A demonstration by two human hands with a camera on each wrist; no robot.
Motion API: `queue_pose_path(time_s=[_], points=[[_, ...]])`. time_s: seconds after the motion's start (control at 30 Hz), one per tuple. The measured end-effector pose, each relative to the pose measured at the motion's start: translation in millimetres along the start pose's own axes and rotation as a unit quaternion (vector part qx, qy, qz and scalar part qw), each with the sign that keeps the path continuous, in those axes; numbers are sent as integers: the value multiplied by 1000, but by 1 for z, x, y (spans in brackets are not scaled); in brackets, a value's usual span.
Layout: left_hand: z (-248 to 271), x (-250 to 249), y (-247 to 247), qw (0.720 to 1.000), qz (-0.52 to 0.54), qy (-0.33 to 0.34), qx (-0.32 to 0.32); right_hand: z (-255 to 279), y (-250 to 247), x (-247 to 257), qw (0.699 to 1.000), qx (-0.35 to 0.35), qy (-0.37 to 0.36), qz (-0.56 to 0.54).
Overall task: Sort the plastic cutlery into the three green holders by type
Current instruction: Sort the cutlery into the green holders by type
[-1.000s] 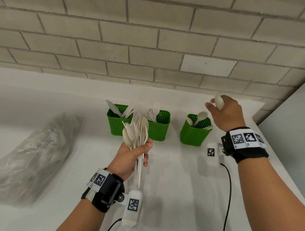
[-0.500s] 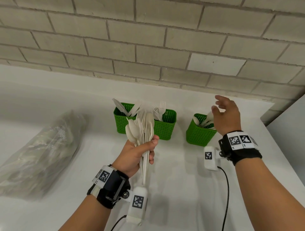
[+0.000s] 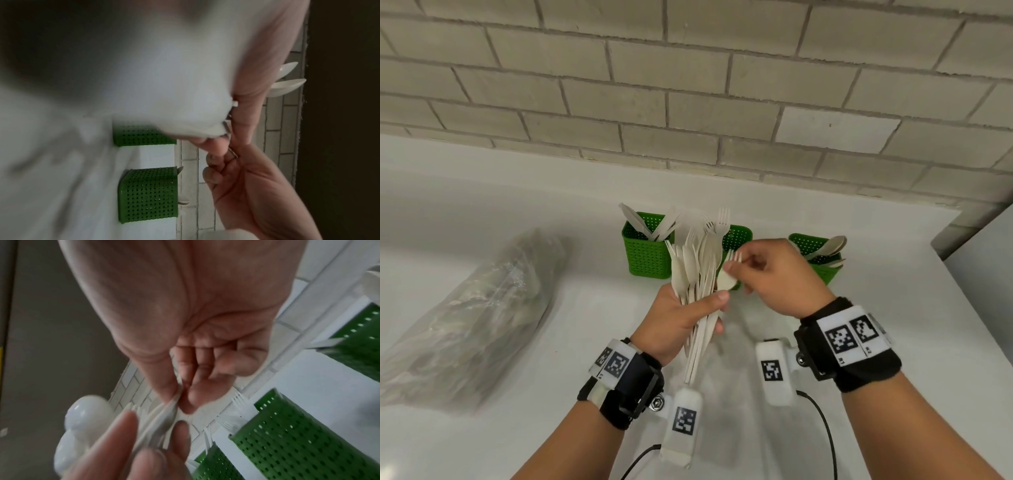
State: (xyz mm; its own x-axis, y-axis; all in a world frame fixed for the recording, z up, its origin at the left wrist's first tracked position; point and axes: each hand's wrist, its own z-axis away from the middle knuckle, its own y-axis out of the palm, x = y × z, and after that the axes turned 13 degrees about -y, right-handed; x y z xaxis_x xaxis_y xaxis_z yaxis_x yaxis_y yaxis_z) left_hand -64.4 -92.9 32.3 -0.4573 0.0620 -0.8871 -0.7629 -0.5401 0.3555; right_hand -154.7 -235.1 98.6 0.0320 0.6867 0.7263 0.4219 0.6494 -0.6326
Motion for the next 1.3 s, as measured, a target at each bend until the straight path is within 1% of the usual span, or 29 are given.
queue_pose_path(time_s=[0.07, 0.13, 0.23, 0.3, 0.4, 0.47, 0.53, 0.7, 0.8, 0.83, 0.9, 0.97, 1.03, 1.07, 1.1, 1.13, 1.17, 1.2, 1.23, 1.27, 1.3], points=[[2, 0, -3, 1000, 3, -2, -4, 1, -3, -4, 996, -60, 31, -59], [2, 1, -6, 1000, -12, 2, -20, 0, -5, -5, 987, -120, 52, -96], [0, 4, -9, 997, -39, 26, -58, 0, -7, -2, 976, -167, 57, -129], [-1, 5, -10, 994, -61, 39, -77, 0, -7, 1, 976, -164, 52, -130], [-1, 7, -9, 992, -98, 42, -67, 2, -3, 3, 981, -117, 46, -145], [1, 9, -8, 993, -97, 33, -55, 1, 0, 2, 982, -97, 46, -153], [2, 9, -8, 996, -72, 16, -54, 0, 1, 0, 981, -103, 46, -159], [2, 5, -14, 998, -25, 9, -58, -5, -7, -4, 954, -216, 27, -205], [-1, 6, -20, 997, -5, 10, -72, -10, -21, -5, 936, -287, 11, -205], [-1, 7, -22, 997, 1, 12, -77, -12, -25, -6, 930, -312, 9, -194], [-2, 8, -23, 997, 9, 17, -80, -17, -29, -11, 930, -344, 4, -128], [-3, 8, -22, 997, 13, 20, -79, -23, -26, -17, 940, -339, -11, -25], [-3, 8, -21, 997, 14, 22, -73, -28, -15, -25, 955, -287, -24, 68], [-4, 9, -20, 997, 14, 22, -69, -29, -7, -30, 965, -238, -16, 109], [-5, 10, -19, 998, 14, 22, -65, -29, 4, -37, 971, -171, -1, 165], [-5, 11, -19, 998, 14, 23, -63, -28, 15, -44, 968, -102, 18, 230], [-5, 11, -19, 998, 14, 23, -62, -25, 26, -49, 956, -53, 37, 286], [-5, 11, -19, 998, 12, 22, -58, -22, 35, -51, 943, -30, 54, 327], [-4, 10, -19, 998, 8, 23, -54, -19, 42, -52, 937, -42, 57, 342], [-3, 9, -20, 998, 1, 25, -51, -16, 46, -50, 940, -79, 46, 328], [-3, 8, -21, 998, -6, 24, -51, -14, 49, -46, 946, -130, 17, 296]])
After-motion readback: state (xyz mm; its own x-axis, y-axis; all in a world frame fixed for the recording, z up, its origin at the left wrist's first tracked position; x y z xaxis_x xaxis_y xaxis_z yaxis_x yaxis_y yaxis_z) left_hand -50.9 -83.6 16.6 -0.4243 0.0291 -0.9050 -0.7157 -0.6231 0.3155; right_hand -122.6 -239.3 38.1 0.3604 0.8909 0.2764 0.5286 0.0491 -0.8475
